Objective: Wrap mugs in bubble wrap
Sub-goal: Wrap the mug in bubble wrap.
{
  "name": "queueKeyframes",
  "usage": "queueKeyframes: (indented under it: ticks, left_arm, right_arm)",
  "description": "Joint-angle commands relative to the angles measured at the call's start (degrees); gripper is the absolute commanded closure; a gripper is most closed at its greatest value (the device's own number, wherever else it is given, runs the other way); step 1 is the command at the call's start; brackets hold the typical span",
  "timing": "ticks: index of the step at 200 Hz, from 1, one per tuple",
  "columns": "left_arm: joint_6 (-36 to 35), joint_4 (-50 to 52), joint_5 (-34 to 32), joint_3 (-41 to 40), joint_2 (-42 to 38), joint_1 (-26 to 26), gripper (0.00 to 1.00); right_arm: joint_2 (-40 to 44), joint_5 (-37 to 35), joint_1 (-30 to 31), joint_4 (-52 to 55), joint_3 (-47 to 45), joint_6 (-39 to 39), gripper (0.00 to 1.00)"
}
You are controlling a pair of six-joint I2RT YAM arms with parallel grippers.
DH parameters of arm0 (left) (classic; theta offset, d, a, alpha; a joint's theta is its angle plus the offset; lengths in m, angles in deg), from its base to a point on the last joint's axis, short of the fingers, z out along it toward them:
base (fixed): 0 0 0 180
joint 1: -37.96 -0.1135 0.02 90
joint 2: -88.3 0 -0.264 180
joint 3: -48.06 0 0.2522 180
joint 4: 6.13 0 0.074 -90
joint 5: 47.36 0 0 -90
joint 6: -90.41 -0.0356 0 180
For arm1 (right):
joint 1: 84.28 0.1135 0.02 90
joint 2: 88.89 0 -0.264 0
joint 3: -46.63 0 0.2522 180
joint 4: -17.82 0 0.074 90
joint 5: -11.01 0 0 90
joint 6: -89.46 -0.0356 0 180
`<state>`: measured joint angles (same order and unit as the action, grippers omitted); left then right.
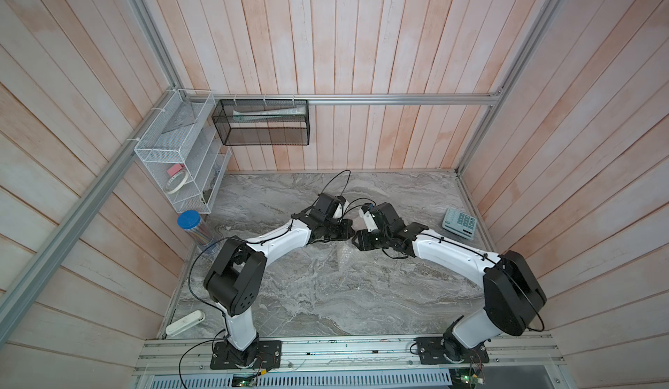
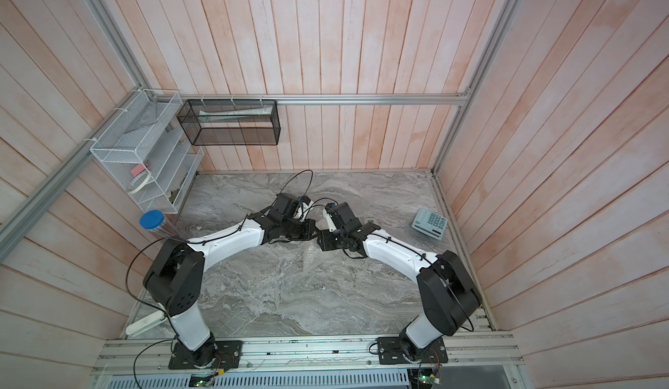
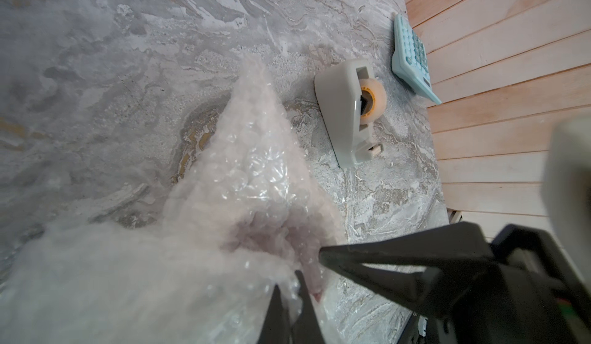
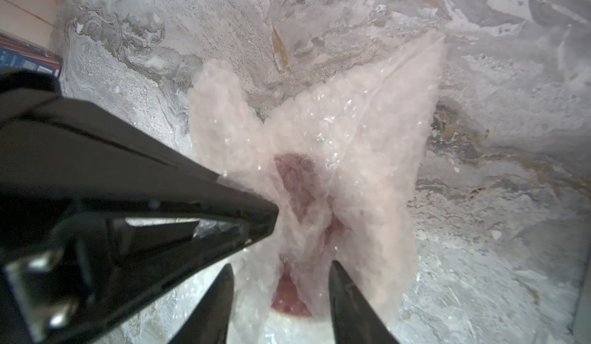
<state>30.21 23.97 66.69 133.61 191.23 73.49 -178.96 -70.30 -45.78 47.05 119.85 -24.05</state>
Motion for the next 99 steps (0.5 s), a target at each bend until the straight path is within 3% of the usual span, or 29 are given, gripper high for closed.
queueKeyframes:
  ticks: [1,13,27,45,67,99]
  left_arm:
    - [-0.8,0.19,-0.05,1.86,0.72,0.07,0.96]
    - [-0.75,0.32,-0.05,1.87,0.44,0.07,0.94]
    - [-0.8,0.27,-0.23,1.65,-0.25,0.0,0.81]
    - [-0.93,0.53,-1.33,1.34,-1.76,0.02,0.68]
    - [-1.39,1.44,-3.94,0.59,-4.94,-0.32,0.47]
    - [-2.94,2.79,-9.08,-1.29,-9.97,-0.9,0.44]
  right_arm:
    - [-0.56,-1.95,0.2,-1.67,1.62,-0.11,0.62]
    - [-0.27,-2.52,0.19,-1.97,1.46,-0.74,0.71]
    - [-0.28,-2.88,0.2,-1.94,1.27,-1.27,0.89]
    - [-1.08,-2.57,0.08,-1.26,1.29,-1.35,1.0]
    - [-1.31,-2.9,0.02,-0.39,0.83,-2.04,1.0]
    - [-0.54,-3.22,-0.87,-0.65,-0.74,-4.04,1.0]
